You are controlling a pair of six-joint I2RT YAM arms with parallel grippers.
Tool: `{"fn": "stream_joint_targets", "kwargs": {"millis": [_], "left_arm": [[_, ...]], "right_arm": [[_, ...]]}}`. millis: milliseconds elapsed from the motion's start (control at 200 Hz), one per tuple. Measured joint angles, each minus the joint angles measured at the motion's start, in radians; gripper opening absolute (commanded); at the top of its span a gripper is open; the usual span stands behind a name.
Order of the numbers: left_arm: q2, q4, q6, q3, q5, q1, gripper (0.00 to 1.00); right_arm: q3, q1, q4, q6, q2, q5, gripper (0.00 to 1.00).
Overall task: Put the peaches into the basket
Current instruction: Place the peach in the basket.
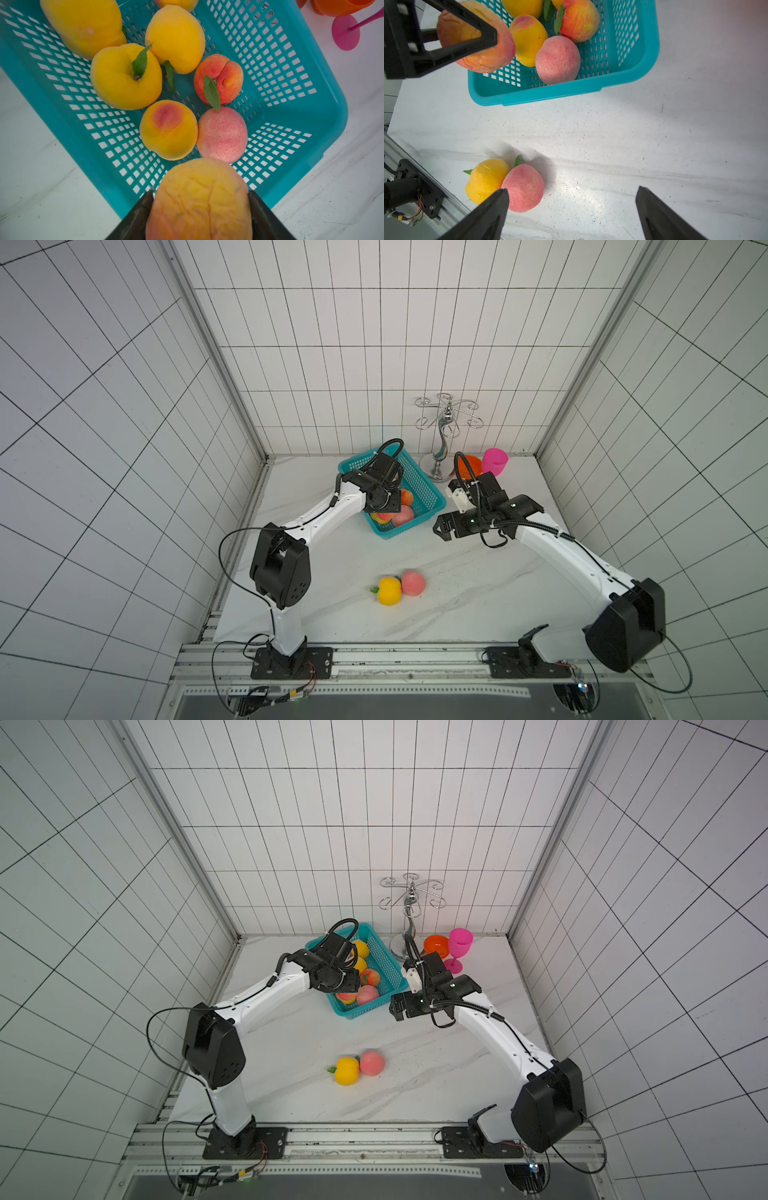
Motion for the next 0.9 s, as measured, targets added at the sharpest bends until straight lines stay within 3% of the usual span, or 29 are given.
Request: {"fn": "stream_joint_targets", "kwargs": {"millis": [595, 899], "left_arm": [[0.069, 0.008, 0.021, -0.047, -0.048, -0.058, 0.65], [0.070, 0.025, 0.016, -0.061, -0.048, -0.058, 0.74]], "right_arm": [[0.000, 0.000, -0.009, -0.008, 0.002, 0.000, 0.99], [0.000, 0.000, -0.009, -0.008, 0.002, 0.001, 0.99]]}}
